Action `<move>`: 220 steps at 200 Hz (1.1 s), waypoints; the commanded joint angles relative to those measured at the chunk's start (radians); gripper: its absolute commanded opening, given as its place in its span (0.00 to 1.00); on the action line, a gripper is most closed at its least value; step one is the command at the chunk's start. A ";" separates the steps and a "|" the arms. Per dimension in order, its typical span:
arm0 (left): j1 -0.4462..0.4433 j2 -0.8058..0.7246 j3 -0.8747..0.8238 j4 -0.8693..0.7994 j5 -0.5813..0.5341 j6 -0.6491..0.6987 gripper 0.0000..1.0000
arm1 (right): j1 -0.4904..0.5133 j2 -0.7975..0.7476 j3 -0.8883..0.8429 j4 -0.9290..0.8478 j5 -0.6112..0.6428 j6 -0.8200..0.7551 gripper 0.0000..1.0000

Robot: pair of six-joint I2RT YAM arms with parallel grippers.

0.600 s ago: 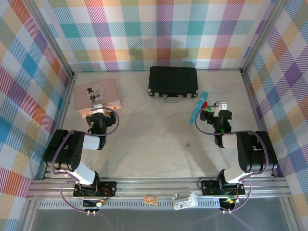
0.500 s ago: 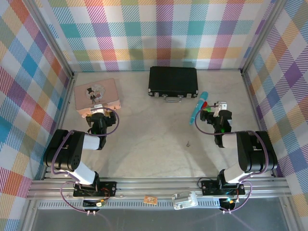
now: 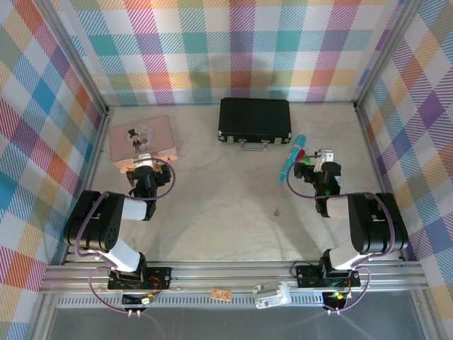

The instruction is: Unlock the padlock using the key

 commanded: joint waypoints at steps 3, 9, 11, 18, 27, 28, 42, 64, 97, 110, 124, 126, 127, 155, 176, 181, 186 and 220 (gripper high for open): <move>0.001 0.002 0.002 0.019 0.007 0.003 1.00 | -0.007 0.008 0.013 0.007 -0.015 -0.011 0.99; 0.001 0.001 0.002 0.019 0.007 0.004 1.00 | -0.007 0.007 0.013 0.007 -0.014 -0.010 0.99; 0.000 0.001 0.002 0.019 0.008 0.005 1.00 | -0.007 0.008 0.013 0.007 -0.014 -0.010 0.99; 0.000 0.001 -0.001 0.024 0.007 0.004 1.00 | -0.008 0.008 0.013 0.007 -0.015 -0.011 0.99; -0.001 0.002 -0.003 0.033 0.009 0.008 1.00 | -0.007 0.008 0.013 0.007 -0.015 -0.010 0.99; -0.001 0.003 -0.003 0.033 0.009 0.008 1.00 | -0.007 0.008 0.013 0.007 -0.015 -0.011 0.99; 0.000 0.002 -0.002 0.030 0.010 0.008 1.00 | -0.007 0.009 0.014 0.002 -0.018 -0.008 0.99; 0.000 0.002 -0.001 0.025 0.012 0.007 1.00 | -0.007 0.007 0.011 0.008 -0.017 -0.010 0.99; -0.004 -0.029 0.013 -0.012 0.016 0.017 1.00 | -0.006 -0.029 0.016 -0.029 0.008 -0.006 1.00; -0.016 -0.097 0.057 -0.149 -0.018 0.020 1.00 | 0.008 -0.062 0.030 -0.068 0.025 -0.018 0.99; -0.021 -0.180 0.084 -0.262 -0.051 0.016 1.00 | 0.020 -0.141 0.074 -0.221 0.051 -0.020 0.99; -0.021 -0.189 0.087 -0.274 -0.057 0.013 1.00 | 0.022 -0.154 0.080 -0.244 0.052 -0.020 0.98; -0.021 -0.192 0.088 -0.279 -0.059 0.013 1.00 | 0.023 -0.160 0.082 -0.255 0.053 -0.020 0.98; -0.027 -0.335 0.175 -0.527 -0.077 -0.099 1.00 | 0.027 -0.318 0.202 -0.580 0.060 0.082 0.94; -0.040 -0.364 0.278 -0.749 -0.032 -0.262 1.00 | 0.038 -0.383 0.317 -0.898 0.010 0.189 0.87; -0.048 -0.362 0.297 -0.774 -0.013 -0.303 1.00 | 0.045 -0.395 0.335 -0.959 -0.008 0.208 0.85; -0.057 -0.357 0.308 -0.795 0.004 -0.343 1.00 | 0.056 -0.406 0.350 -1.015 -0.012 0.228 0.84; -0.197 -0.271 0.383 -0.869 0.032 -0.599 1.00 | 0.166 -0.448 0.410 -1.361 -0.032 0.358 0.69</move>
